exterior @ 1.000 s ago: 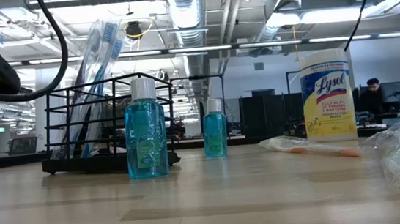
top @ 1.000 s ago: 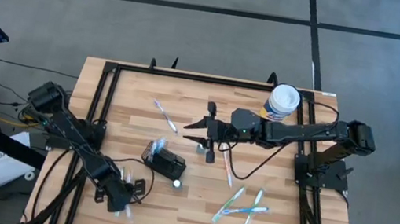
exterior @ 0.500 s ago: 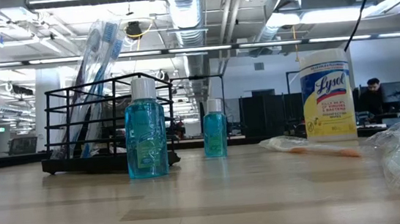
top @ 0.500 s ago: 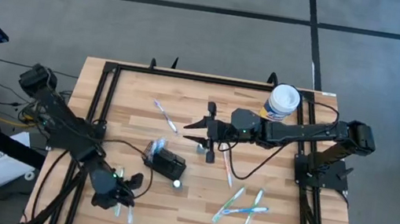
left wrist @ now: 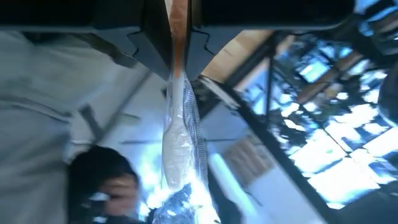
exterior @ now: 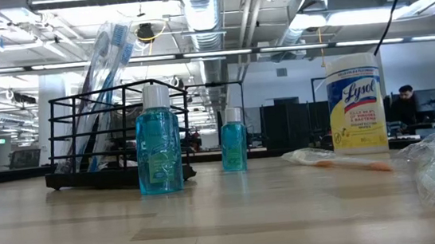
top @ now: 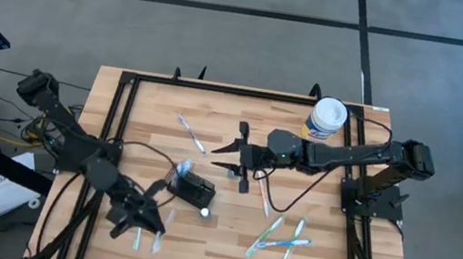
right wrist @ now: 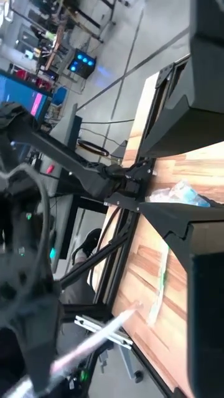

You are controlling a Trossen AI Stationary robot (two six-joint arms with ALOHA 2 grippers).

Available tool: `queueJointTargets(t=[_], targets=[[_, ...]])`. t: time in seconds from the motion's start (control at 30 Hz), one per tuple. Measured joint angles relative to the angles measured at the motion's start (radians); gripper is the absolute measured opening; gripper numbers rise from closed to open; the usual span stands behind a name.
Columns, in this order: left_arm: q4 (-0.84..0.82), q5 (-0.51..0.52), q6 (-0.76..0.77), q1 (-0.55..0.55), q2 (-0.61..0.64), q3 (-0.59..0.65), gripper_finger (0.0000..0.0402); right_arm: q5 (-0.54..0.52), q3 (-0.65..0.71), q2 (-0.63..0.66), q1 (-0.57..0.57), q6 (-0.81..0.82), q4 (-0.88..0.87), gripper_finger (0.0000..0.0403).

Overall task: Pick & Place toothbrushing station
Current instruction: Put the left orange toothbrush into the right compartment of the wire organizer

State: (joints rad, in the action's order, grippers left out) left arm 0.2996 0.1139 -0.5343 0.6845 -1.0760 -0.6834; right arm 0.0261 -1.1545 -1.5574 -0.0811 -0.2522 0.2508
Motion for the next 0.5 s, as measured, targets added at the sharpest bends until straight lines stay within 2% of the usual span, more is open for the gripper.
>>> queueJointTargets(t=[0.23,0.5], targets=[[0.145,-0.001,0.063,-0.099,0.000,0.000,0.0016,0.000,0.000,0.000,-0.039,-0.047,0.035,0.0118],[0.215,-0.017,0.150,-0.216,0.000,0.000,0.0016,0.000,0.000,0.000,-0.065,-0.058,0.082,0.0118]])
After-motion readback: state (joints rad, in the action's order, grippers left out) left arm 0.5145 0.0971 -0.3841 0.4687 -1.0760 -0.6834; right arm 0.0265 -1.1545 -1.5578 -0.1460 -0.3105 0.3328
